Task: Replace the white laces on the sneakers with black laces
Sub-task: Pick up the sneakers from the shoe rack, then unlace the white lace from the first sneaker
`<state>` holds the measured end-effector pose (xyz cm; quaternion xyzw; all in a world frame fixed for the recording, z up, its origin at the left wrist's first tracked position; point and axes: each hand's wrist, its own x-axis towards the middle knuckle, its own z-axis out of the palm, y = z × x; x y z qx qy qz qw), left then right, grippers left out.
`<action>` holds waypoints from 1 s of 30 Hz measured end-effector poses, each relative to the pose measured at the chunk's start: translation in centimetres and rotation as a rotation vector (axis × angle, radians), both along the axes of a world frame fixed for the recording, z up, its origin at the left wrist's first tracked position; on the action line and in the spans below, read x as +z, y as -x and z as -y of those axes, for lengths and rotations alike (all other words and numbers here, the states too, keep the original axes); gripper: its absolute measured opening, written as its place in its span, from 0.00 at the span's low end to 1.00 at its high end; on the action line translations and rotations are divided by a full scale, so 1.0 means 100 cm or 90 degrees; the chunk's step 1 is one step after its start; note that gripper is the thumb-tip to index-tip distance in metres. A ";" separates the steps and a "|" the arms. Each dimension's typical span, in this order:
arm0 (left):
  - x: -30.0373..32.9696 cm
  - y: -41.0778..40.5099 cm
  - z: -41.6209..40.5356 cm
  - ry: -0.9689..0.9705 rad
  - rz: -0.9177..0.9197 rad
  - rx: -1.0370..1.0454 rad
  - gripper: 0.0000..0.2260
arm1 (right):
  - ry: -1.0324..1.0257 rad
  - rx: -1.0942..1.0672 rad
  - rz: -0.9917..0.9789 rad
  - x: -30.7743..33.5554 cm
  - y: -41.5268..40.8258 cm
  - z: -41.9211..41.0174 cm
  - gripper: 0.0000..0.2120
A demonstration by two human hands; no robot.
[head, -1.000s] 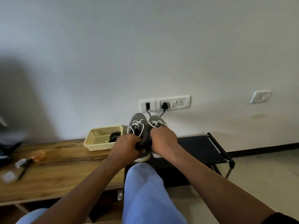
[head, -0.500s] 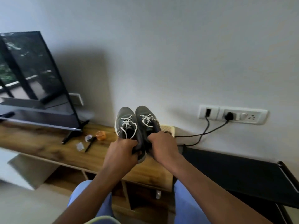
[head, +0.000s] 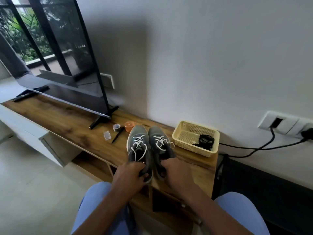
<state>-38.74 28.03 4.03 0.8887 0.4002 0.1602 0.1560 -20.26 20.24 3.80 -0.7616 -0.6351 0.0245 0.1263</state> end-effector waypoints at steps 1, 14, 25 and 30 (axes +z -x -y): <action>-0.005 -0.001 -0.005 0.002 -0.005 -0.003 0.04 | 0.003 0.000 0.001 -0.006 -0.001 -0.002 0.08; -0.045 -0.012 -0.031 0.023 0.059 -0.023 0.17 | -0.009 0.015 -0.022 -0.024 -0.014 -0.013 0.09; -0.029 -0.015 -0.008 -0.033 0.091 0.083 0.18 | -0.029 0.016 -0.083 -0.016 -0.021 0.008 0.25; -0.018 -0.029 -0.001 -0.086 0.072 0.093 0.15 | -0.077 0.001 -0.095 -0.006 -0.031 0.026 0.25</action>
